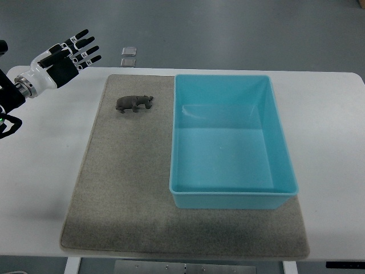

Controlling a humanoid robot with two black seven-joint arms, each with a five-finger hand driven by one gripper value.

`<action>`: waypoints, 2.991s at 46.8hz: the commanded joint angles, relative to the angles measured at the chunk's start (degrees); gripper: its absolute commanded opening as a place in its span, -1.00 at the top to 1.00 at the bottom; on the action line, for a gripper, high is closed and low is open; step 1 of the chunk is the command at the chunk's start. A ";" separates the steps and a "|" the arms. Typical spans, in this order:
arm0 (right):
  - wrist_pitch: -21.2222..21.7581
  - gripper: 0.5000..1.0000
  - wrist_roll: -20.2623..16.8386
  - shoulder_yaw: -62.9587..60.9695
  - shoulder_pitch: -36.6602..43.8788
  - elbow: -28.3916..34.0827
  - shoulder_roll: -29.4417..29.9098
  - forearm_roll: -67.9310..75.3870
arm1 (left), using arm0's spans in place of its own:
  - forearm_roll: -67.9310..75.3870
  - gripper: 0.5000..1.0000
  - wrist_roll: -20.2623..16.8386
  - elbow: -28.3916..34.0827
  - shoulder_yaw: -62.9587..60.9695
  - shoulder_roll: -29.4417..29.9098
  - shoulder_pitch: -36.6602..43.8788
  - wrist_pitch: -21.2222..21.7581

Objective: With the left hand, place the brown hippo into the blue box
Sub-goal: 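Move the left hand forward toward the brown hippo, then lower the left hand over the brown hippo, fingers pointing down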

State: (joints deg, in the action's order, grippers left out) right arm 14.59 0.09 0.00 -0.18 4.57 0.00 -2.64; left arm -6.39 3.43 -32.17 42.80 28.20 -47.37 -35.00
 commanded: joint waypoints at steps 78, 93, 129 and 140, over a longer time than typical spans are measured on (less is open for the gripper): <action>0.00 -0.74 0.00 0.00 0.00 0.00 0.00 0.00 | 80.47 -0.99 -18.02 -11.52 -6.24 1.24 -3.96 15.22; 0.00 -0.74 0.00 0.00 0.00 0.00 0.00 0.00 | 88.83 -0.99 -17.94 -11.52 -7.82 1.15 -5.28 15.48; 0.00 -0.74 0.00 0.00 0.00 0.00 0.00 0.00 | 89.09 -0.94 -16.97 -10.46 -16.88 -2.54 -6.25 25.42; 0.00 -0.74 0.00 0.00 0.00 0.00 0.00 0.00 | 89.01 -0.93 -16.88 -10.46 -16.88 -2.54 -7.39 25.42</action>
State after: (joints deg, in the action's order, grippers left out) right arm 14.59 0.09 0.00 -0.18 4.57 0.00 -2.64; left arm 82.62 -13.46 -42.62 25.94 25.66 -54.57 -9.55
